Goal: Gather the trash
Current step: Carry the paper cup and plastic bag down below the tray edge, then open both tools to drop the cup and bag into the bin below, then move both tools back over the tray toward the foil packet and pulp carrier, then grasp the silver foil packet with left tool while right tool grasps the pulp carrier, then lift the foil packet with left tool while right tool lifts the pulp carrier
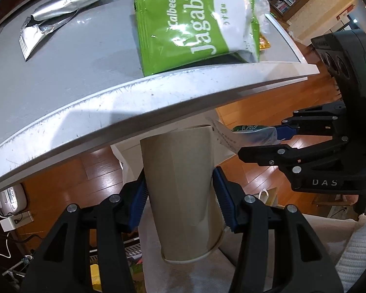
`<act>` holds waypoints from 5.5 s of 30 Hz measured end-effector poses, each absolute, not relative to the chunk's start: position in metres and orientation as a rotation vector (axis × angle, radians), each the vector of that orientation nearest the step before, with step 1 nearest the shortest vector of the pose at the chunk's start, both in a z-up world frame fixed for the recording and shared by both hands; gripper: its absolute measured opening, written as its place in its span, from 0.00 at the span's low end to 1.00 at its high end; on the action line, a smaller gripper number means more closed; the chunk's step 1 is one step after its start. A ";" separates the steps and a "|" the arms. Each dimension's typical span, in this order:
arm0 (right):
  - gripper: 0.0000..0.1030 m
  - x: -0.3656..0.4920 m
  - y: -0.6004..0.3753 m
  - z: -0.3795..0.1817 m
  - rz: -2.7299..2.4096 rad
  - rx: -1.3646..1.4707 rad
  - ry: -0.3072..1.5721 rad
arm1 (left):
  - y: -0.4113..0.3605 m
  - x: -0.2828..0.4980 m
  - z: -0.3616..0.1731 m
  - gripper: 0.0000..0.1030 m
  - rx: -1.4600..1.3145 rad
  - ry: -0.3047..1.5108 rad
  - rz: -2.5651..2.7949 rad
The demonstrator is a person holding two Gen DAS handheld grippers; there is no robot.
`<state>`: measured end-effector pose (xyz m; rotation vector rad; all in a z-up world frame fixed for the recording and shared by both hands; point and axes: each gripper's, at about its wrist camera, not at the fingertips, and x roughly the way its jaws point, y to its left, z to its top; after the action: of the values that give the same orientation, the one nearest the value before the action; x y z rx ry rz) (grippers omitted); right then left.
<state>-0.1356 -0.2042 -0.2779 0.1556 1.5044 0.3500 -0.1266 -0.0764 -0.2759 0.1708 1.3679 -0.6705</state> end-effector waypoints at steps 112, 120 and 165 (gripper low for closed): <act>0.81 0.035 -0.218 -0.201 0.027 0.200 1.394 | -0.071 0.060 -0.220 0.79 0.628 1.152 -0.860; 0.81 0.037 -0.219 -0.203 0.035 0.204 1.398 | -0.075 0.062 -0.232 0.79 0.629 1.201 -0.872; 0.96 0.040 -0.261 -0.204 -0.039 0.282 1.404 | -0.037 0.027 -0.183 0.49 0.360 1.159 -0.665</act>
<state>0.0404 -0.2614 -0.2043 0.2823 1.4038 -0.0393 0.0273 -0.0374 -0.1825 0.3604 1.1594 -0.6649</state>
